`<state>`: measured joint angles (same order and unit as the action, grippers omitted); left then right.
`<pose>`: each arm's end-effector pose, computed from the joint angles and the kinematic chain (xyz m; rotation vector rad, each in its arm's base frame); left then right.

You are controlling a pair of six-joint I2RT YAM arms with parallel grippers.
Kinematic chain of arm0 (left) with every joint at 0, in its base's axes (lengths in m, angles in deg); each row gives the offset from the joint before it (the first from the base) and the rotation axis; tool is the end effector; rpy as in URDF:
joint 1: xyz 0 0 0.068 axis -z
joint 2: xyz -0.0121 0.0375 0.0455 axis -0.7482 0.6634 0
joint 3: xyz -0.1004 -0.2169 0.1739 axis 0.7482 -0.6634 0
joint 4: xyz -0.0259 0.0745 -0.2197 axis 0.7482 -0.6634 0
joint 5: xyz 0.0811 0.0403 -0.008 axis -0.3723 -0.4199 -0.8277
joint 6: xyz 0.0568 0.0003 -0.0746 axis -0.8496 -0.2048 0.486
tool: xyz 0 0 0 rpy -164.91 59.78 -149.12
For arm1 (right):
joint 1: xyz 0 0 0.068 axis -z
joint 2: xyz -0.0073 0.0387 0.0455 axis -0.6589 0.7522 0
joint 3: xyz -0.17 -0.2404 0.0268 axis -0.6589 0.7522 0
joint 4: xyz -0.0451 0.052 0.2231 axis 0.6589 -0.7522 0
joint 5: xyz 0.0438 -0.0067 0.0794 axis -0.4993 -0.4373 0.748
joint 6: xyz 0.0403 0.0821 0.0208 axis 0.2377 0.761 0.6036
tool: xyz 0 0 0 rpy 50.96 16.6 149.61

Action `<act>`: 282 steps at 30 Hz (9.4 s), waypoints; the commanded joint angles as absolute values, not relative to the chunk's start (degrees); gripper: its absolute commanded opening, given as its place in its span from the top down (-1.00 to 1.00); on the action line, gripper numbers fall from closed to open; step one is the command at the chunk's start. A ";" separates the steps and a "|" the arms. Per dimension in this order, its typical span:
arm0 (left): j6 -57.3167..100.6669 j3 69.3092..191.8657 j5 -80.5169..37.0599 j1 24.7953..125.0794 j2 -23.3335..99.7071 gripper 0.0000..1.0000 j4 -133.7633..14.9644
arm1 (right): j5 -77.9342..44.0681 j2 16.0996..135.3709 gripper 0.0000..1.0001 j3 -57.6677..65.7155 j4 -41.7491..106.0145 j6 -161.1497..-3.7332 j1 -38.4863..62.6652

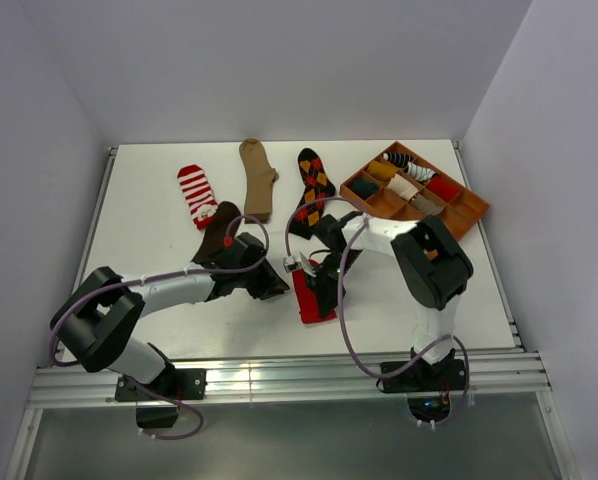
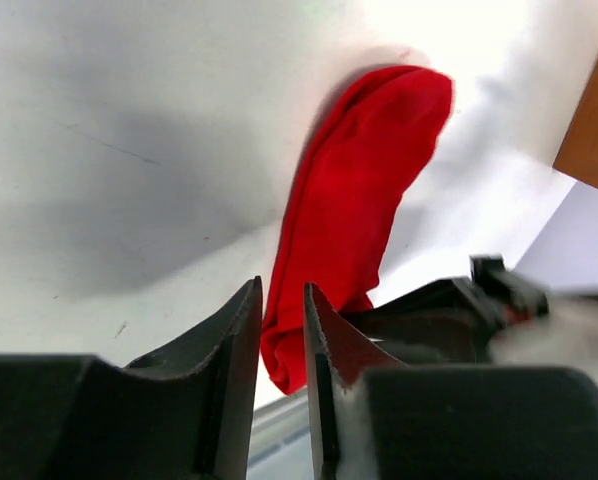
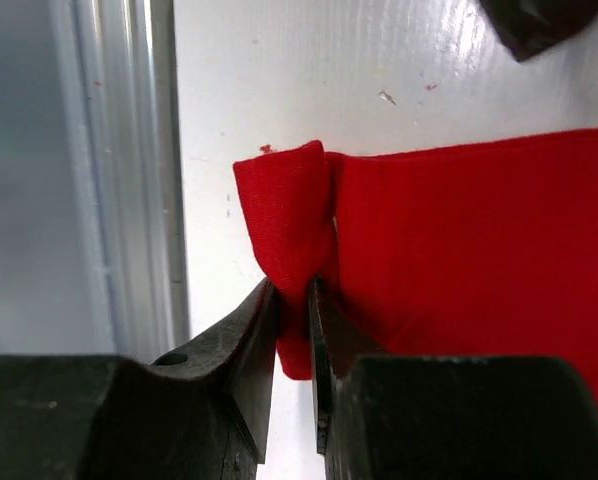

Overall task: Roll the socks
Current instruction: Roll the sock at the center of the board.

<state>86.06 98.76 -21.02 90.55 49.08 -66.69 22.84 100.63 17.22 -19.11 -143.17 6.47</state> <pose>0.2084 -0.2061 0.1650 -0.7324 2.6697 -0.9487 0.1978 0.2131 0.1547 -1.9354 2.0647 1.2471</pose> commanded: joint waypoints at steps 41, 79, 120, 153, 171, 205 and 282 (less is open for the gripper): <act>58.35 85.32 -23.84 105.65 54.80 0.14 -20.90 | 28.95 128.51 0.56 -4.01 -43.65 -139.27 13.79; 68.27 94.63 -9.97 103.29 64.03 0.99 -44.72 | 21.31 120.26 0.35 2.13 -27.84 -127.58 14.85; 70.04 114.21 4.02 93.26 72.46 0.99 -81.01 | 10.68 70.25 -0.14 33.86 1.87 -137.50 17.95; 68.72 118.27 7.19 92.38 76.43 0.99 -82.51 | -6.82 67.78 0.13 46.35 16.38 -135.49 -12.22; 80.05 110.63 4.82 90.98 66.58 0.69 -67.31 | 12.76 80.07 0.54 34.23 -7.15 -142.69 5.60; 61.25 100.96 -18.22 100.55 56.29 0.32 -39.45 | 20.42 116.21 0.52 8.82 -33.01 -144.89 16.78; 66.35 104.74 -9.60 103.20 74.31 0.99 -55.87 | 12.52 100.31 -0.01 15.06 -17.99 -128.11 22.23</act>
